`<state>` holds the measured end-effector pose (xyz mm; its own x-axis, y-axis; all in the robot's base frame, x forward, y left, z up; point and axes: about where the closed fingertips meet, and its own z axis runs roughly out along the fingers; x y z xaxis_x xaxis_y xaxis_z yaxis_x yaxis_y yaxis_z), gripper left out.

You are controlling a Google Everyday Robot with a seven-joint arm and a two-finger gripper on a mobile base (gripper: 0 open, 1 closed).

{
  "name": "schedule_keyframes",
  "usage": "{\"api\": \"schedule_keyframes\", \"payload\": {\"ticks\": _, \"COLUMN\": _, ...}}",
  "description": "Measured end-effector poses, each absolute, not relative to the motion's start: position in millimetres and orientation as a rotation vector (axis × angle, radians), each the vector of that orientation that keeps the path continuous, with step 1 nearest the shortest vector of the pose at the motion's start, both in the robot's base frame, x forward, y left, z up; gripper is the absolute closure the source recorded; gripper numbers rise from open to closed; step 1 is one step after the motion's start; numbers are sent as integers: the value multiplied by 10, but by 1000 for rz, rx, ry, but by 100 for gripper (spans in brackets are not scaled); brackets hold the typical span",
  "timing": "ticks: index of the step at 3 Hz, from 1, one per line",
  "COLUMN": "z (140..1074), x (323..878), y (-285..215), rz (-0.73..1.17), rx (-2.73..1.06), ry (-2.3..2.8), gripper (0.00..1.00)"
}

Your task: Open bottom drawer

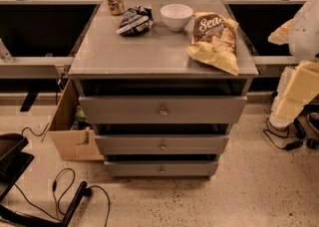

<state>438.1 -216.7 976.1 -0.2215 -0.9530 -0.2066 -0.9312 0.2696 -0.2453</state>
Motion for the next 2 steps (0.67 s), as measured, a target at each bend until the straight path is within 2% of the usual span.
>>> {"api": "schedule_keyframes", "payload": {"ticks": 2, "z": 9520, "x": 4440, "y": -2124, "rz": -105, "rx": -1721, "ry": 2250, "gripper": 0}}
